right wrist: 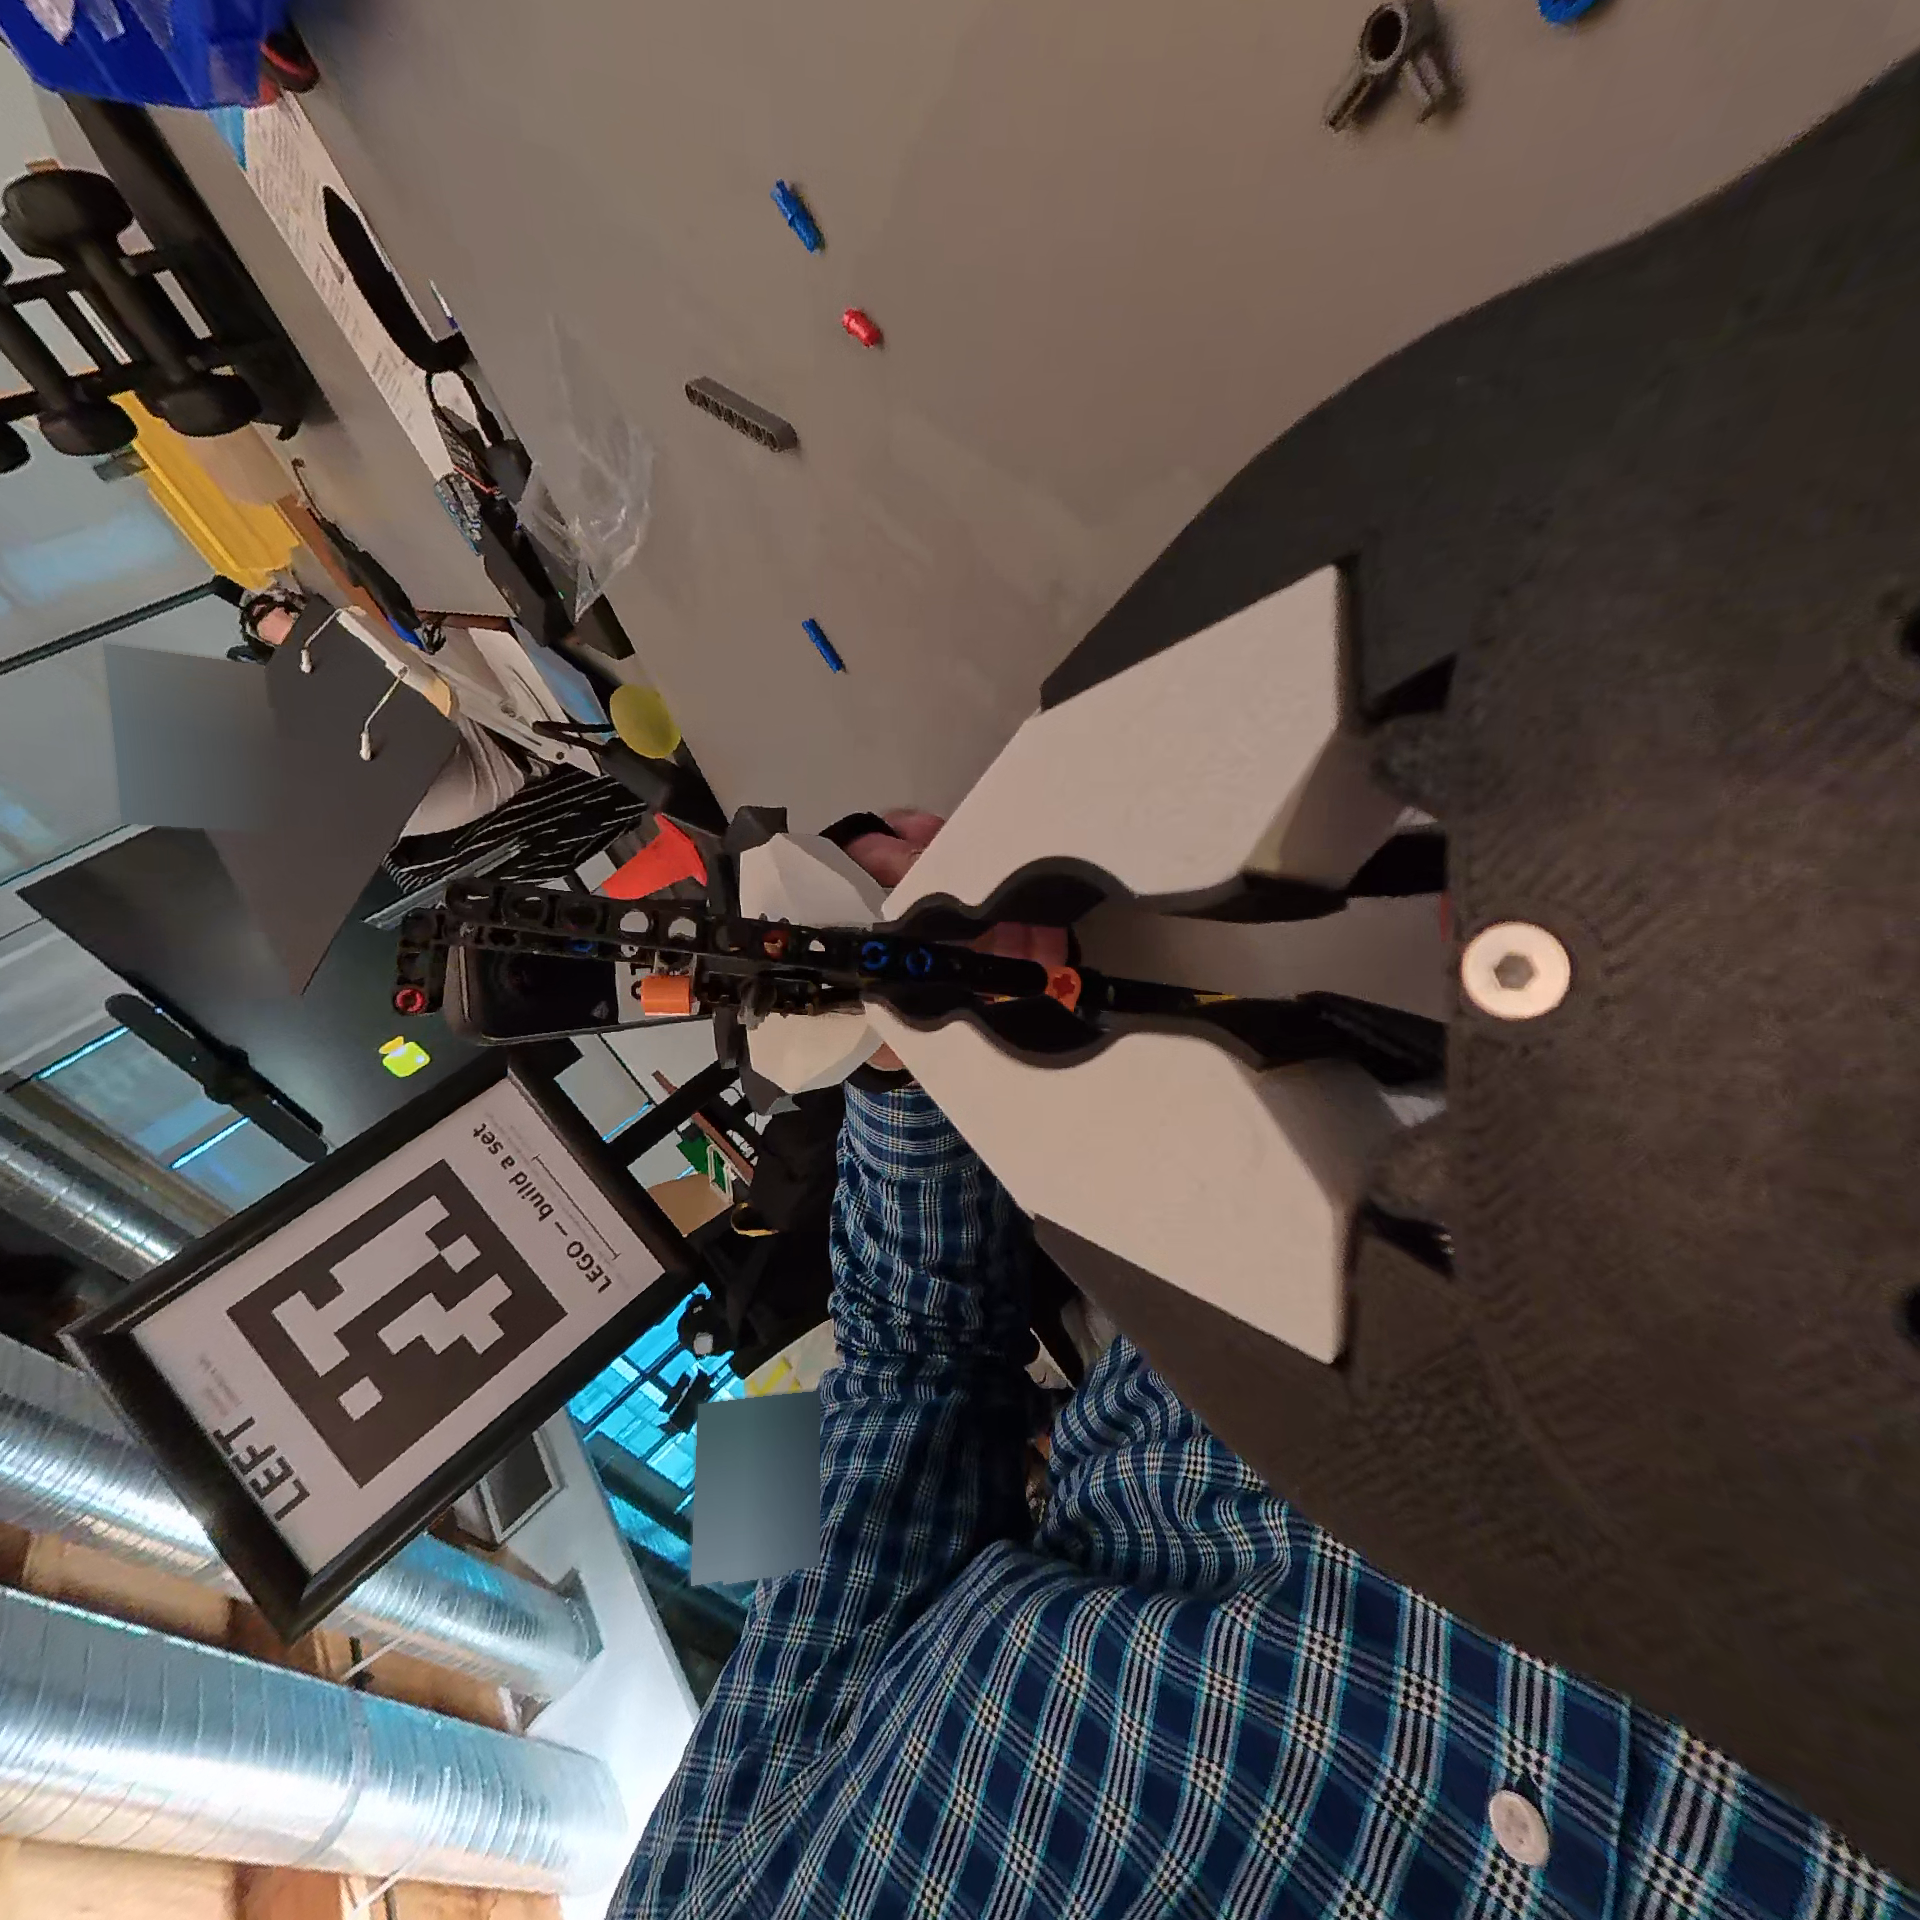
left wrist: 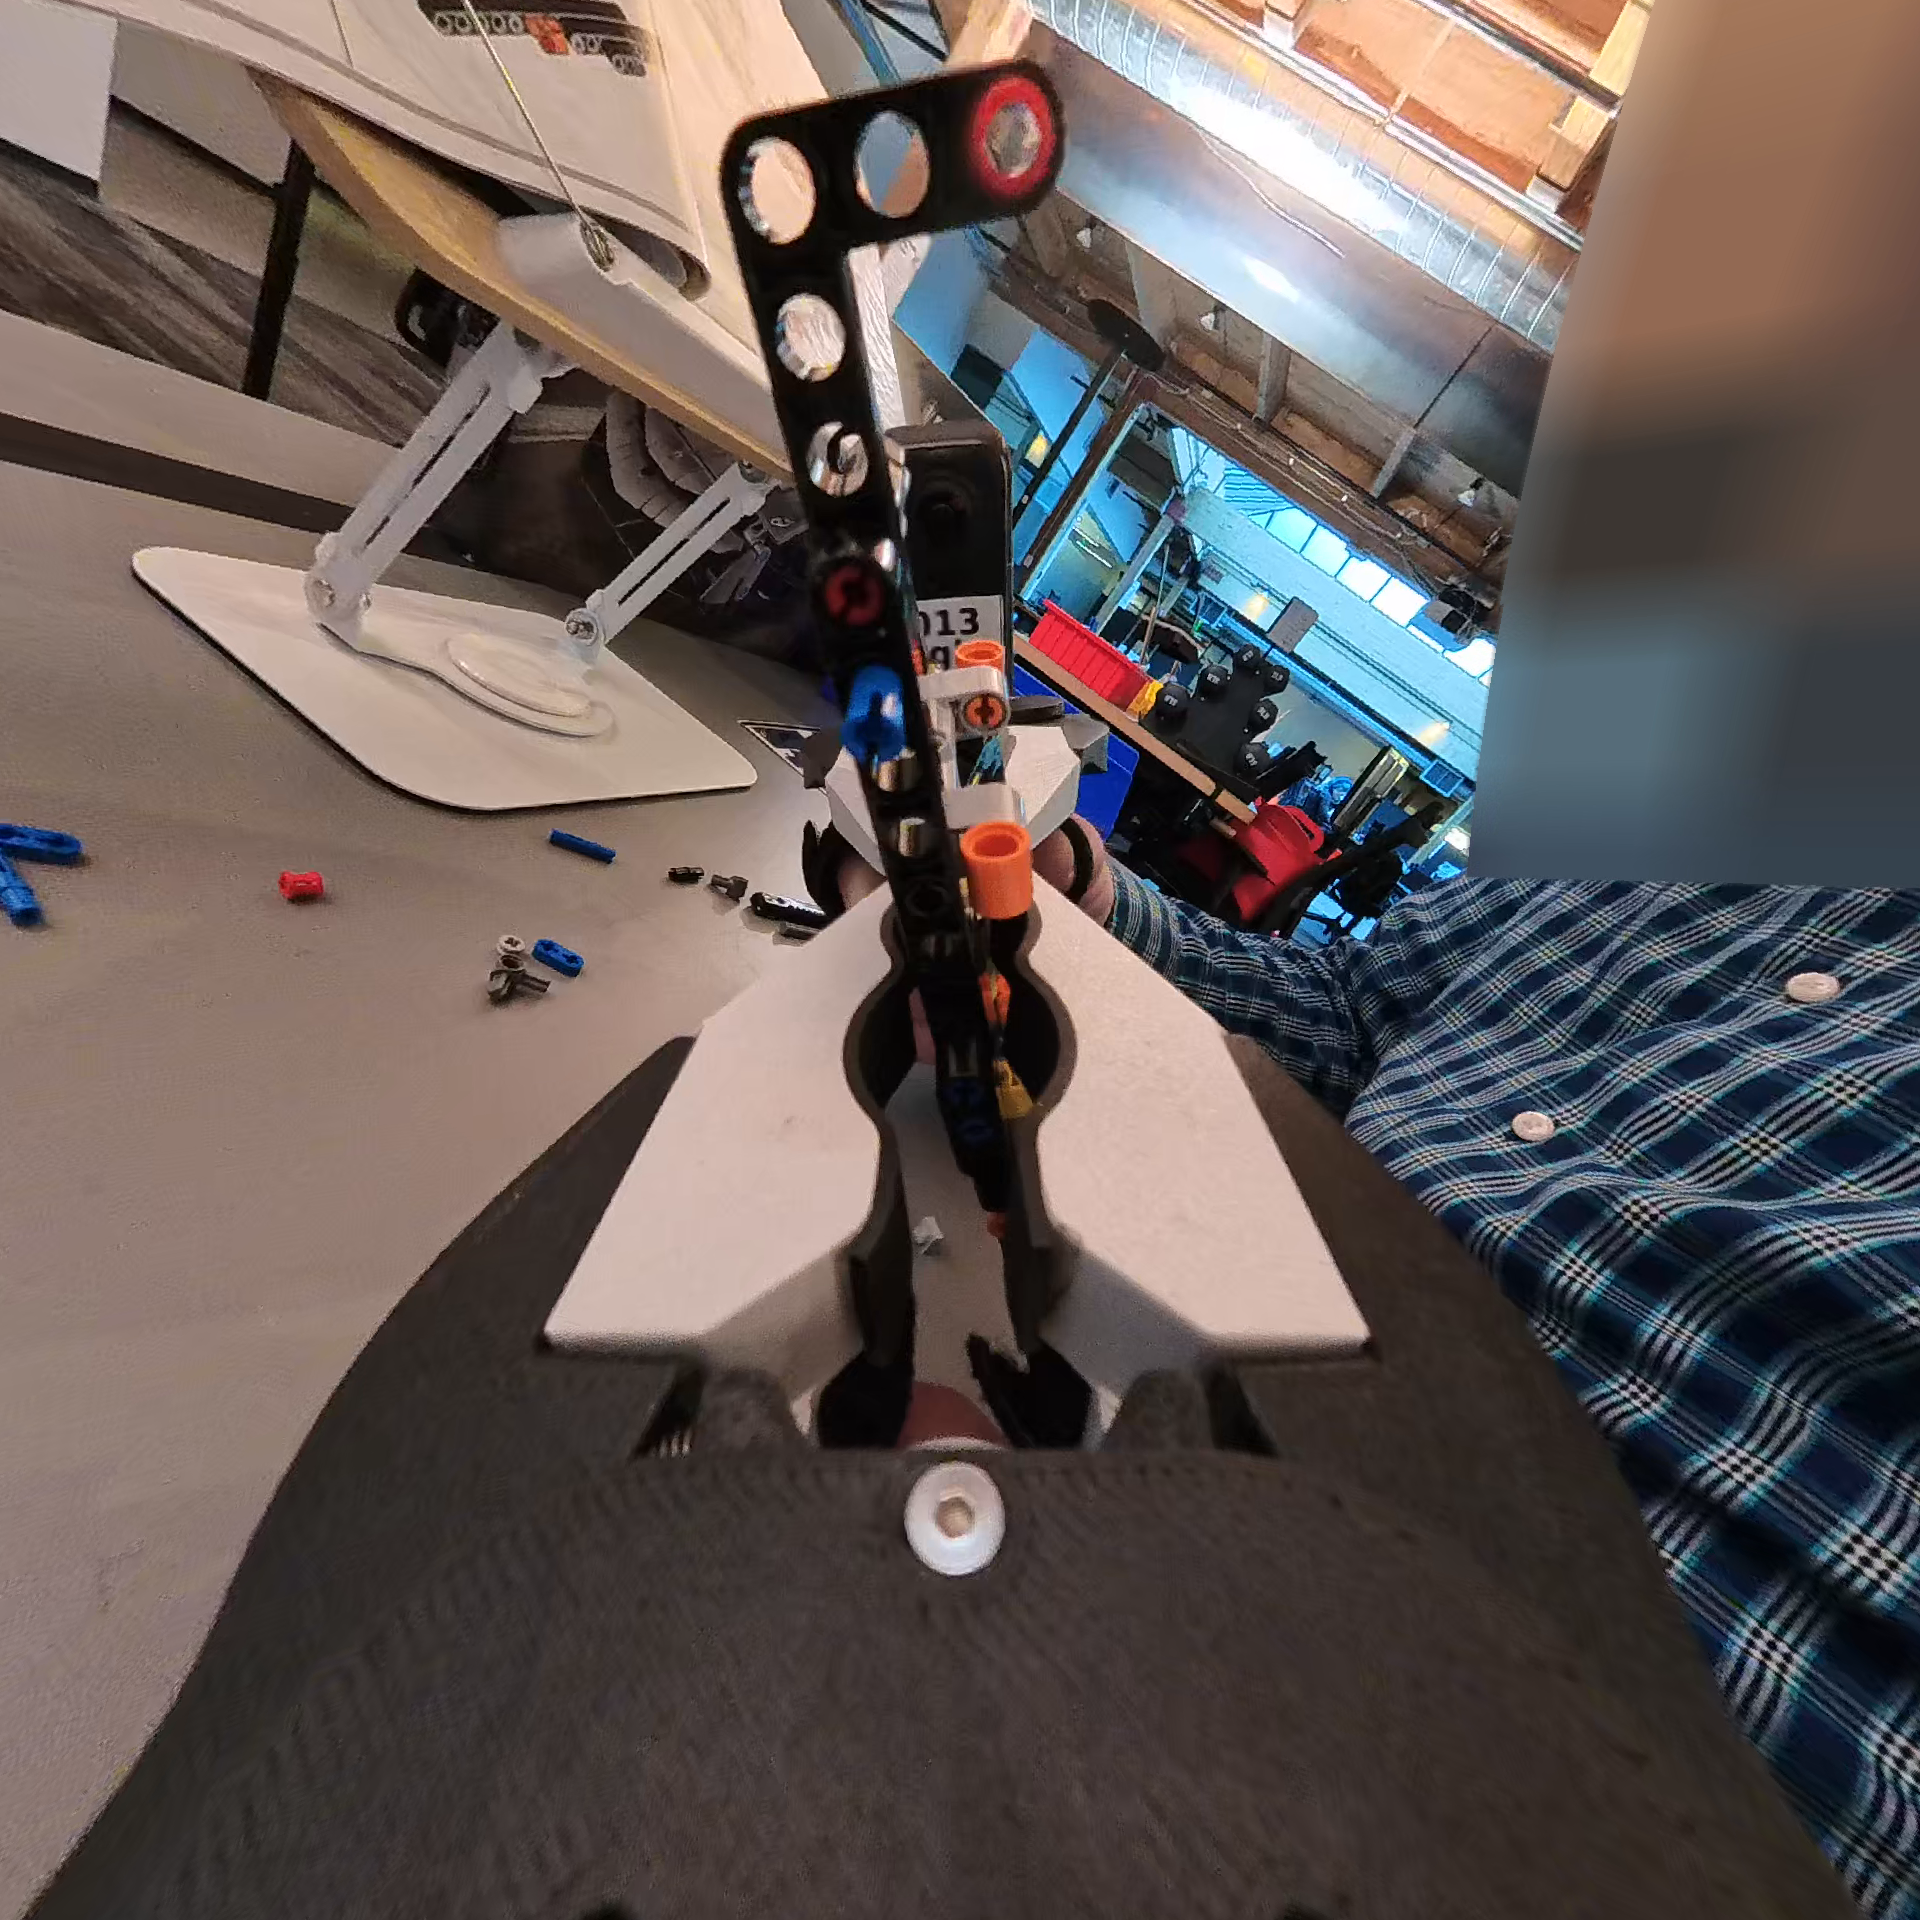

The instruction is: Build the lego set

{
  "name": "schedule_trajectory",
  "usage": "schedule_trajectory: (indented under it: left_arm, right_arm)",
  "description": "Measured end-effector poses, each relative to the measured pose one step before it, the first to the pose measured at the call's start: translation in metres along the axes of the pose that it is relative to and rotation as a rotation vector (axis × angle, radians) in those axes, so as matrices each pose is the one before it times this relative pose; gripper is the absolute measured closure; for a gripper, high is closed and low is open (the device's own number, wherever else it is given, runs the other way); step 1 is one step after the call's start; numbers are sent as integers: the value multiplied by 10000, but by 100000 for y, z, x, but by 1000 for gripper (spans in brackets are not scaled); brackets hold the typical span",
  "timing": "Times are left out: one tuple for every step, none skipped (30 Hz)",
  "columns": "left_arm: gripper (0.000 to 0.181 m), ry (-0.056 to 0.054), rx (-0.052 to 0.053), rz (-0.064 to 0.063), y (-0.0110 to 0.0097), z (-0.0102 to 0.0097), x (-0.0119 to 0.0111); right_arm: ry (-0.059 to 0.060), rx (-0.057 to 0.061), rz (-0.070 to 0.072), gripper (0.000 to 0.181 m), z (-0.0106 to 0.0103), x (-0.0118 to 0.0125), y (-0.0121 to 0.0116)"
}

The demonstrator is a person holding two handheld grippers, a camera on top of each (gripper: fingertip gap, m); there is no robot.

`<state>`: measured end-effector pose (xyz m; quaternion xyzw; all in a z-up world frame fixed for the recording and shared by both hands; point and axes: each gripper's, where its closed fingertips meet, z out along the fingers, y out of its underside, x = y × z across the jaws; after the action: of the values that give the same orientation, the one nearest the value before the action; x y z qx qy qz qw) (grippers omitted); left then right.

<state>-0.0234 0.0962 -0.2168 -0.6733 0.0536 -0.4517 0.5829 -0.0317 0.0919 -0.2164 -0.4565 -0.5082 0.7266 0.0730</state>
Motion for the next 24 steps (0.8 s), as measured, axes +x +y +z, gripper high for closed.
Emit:
schedule_trajectory:
  left_arm:
    - [171, 1, -99, 25, 33, 90, 36]
    - [171, -29, -79, 19, 7, 81, -31]
    - [171, -43, -18, 21, -12, 97, -37]
    - [171, 14, 46, -39, -70, 111, 12]
    - [171, 66, 34, -66, -67, 88, 46]
    - [171, 2, 9, -23, -37, 15, -57]
    - [171, -13, 3, 8, -34, -81, -93]
    - [171, -31, 41, -17, -96, -132, -141]
    - [171, 0, 41, -51, -99, -125, -114]
    - [171, 34, -9, -39, -2, -70, -46]
    - [171, 29, -48, 8, 63, 9, 6]
    - [171, 26, -40, 27, 46, 44, 45]
    - [171, 27, -42, 0, 64, 76, 48]
    - [171, 36, -67, -5, 112, 79, 46]
    - [171, 10, -78, 10, 152, 83, 16]
    - [171, -7, -50, 3, 105, 54, -25]
    - [171, 11, 3, -28, 38, -17, -45]
    - [171, 3, -36, -42, 73, -37, -92]
    - [170, 10, -21, -6, 59, -11, -44]
    - [170, 16, -2, -28, 13, 10, -51]
    - [170, -7, 11, -4, -1, 12, -59]
    - [170, 17, 19, -10, -30, 19, -27]
    - [170, 1, 14, -59, -46, 30, -51]
    - [170, -50, 8, -101, -65, 48, -116]
  right_arm:
    - [-49, -44, 3, 176, -92, -36, 20]
    - [-45, -20, 52, 176, -98, 21, -5]
    - [-14, 27, 43, 176, -120, 57, -91]
    - [29, 53, 6, 176, -118, 27, -181]
    - [34, 8, -32, 174, -149, -16, -186]
    - [-3, 33, -56, 170, -258, -57, -240]
    - [58, 56, -70, 170, -365, 125, -250]
    - [93, 38, -47, 170, -404, 248, -169]
    - [48, 35, 19, 169, -340, 231, -85]
    - [-48, -36, 42, 169, -183, 68, 90]
    - [-57, -148, -2, 169, -4, -15, 268]
    - [-2, -166, -67, 171, 144, -19, 311]
    - [-23, -124, -43, 171, 192, -101, 224]
    - [2, -94, -24, 171, 222, -73, 174]
    - [20, -53, -27, 172, 195, -29, 112]
    - [-44, -50, -11, 175, 167, -90, 138]
    - [35, -1, 11, 176, 89, 35, 58]
    - [42, -34, 25, 176, 32, 93, 74]
    - [16, -16, 27, 176, -5, 67, 52]
    - [5, 2, 31, 176, -6, 49, 26]
    - [31, 12, -9, 176, -14, 61, 11]
    - [24, 22, -13, 176, -13, 32, -24]
    - [21, 22, 13, 176, -27, 55, -32]
    - [60, 62, 4, 176, -48, 136, -78]
